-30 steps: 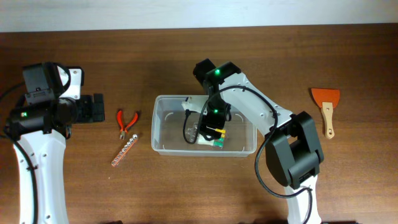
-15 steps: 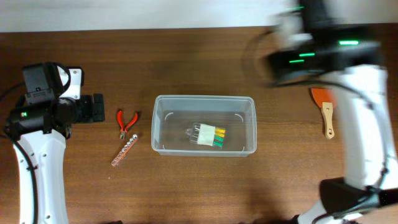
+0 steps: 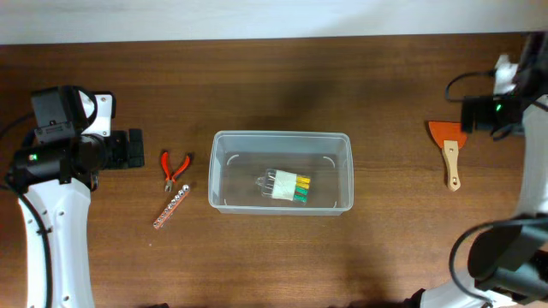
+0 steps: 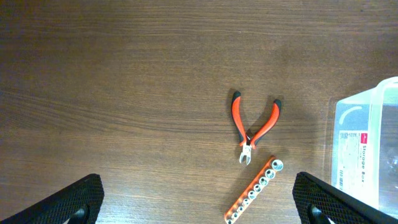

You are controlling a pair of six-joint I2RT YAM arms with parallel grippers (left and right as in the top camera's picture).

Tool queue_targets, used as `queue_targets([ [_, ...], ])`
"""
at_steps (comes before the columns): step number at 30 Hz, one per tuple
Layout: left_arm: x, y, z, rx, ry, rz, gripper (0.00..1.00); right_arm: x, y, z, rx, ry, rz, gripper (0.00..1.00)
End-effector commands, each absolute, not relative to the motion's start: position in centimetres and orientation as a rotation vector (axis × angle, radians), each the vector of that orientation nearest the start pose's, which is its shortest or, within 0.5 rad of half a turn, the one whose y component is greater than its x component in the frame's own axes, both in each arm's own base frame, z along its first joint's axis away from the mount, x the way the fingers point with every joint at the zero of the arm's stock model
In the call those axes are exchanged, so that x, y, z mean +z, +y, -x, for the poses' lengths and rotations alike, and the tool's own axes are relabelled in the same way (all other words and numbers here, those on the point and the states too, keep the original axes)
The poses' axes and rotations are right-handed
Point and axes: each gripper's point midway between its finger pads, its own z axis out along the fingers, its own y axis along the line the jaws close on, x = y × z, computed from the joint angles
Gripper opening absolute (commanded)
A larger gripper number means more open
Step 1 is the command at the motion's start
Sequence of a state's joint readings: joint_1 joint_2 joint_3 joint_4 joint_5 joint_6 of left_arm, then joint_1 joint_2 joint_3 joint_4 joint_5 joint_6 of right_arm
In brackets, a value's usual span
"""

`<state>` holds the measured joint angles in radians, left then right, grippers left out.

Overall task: Pack container
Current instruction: 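Lower right gripper onto the scraper's wooden handle and grasp it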

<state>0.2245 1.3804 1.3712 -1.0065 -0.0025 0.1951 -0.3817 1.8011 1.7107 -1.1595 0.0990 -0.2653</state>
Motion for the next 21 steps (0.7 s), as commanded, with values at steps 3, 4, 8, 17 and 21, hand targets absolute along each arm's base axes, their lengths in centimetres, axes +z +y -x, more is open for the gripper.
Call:
queue_targets([
  [3, 22.4, 7.5, -34.0, 0.145, 2.586, 0.011, 0.99, 10.2, -15.4, -35.4, -0.179, 2.950, 0.026, 0.99],
  [4, 22.4, 7.5, -34.0, 0.145, 2.586, 0.011, 0.99, 9.3, -15.2, -35.2, -0.171, 2.952, 0.027, 0.99],
  [8, 22.4, 7.5, -34.0, 0.145, 2.586, 0.010, 0.99, 6.0, -15.2, -35.0, -0.181, 2.936, 0.038, 0.99],
  [17, 22.4, 7.5, -34.0, 0.144, 2.588, 0.011, 0.99, 2.3, -14.9, -35.0, -0.130, 2.945, 0.100, 0.99],
  [21, 22.4, 7.4, -33.9, 0.143, 2.590, 0.011, 0.99, 0.6, -15.2, -34.6, -0.089, 2.977, 0.069, 0.99],
])
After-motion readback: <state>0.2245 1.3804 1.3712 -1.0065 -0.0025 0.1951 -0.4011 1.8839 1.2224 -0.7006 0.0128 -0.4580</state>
